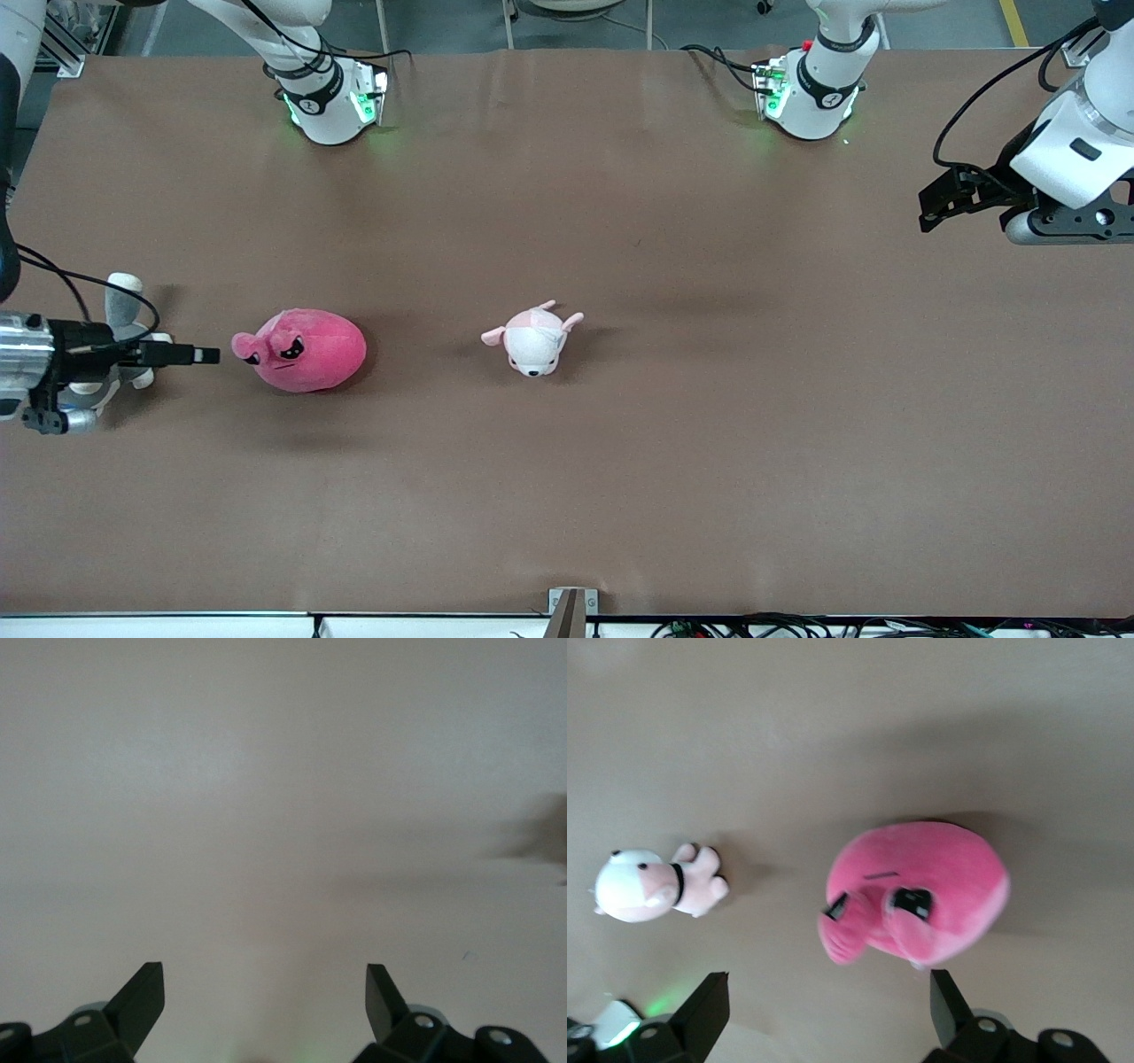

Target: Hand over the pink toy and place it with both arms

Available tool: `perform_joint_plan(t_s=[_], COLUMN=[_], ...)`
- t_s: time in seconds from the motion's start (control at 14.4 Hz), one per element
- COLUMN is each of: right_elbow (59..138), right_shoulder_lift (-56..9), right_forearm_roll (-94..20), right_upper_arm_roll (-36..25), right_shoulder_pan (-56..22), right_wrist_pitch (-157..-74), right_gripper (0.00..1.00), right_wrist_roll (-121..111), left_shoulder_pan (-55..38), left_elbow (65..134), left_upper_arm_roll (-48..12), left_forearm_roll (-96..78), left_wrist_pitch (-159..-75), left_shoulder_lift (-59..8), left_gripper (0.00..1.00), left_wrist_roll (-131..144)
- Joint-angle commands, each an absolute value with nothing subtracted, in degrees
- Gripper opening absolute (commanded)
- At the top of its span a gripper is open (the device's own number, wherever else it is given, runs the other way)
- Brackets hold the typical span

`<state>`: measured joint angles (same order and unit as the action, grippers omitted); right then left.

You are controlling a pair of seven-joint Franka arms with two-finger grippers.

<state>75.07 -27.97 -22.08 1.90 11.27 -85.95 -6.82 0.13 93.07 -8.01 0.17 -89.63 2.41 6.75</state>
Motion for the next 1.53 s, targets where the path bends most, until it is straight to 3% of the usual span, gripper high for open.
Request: perform_joint_plan(t_s=[0.0,0.35,0.63,0.98,1.46], right_elbow=[74.6,74.6,76.9,92.9,94.4], right_shoulder_lift=[-22.3,-13.5,-7.7,3.1,3.5], right_forearm_roll=[-12.1,1.6,2.7,1.9,1.8], right_upper_arm_roll=[2.1,2.1,1.8,1.8,1.7], right_shoulder_pan=[8.0,3.2,3.6,4.6,4.7], right_wrist_pitch=[-85.3,-85.4,-86.0,-93.5,-93.8], right_gripper=[1.0,1.0,1.0,1.0,1.0], right_wrist_roll=[-4.8,-3.2,-2.6,-2.3,-1.7], left_shoulder_pan=[0.7,1.0,1.0,0.9,1.0], left_elbow=[93.0,90.0,90.1,90.0,89.0], left_upper_arm_roll=[-8.2,-7.6,-7.6,-7.7,-7.8], left_forearm_roll=[0.1,0.1,-0.2,-0.4,-0.4], left_wrist_pitch=[-87.5,-84.0,-83.1,-83.2,-83.3], left_shoulder_lift=[3.9,4.6,4.7,4.6,4.0], left_gripper=[1.0,1.0,1.0,1.0,1.0], left_wrist_roll=[5.9,5.9,6.1,5.9,5.8])
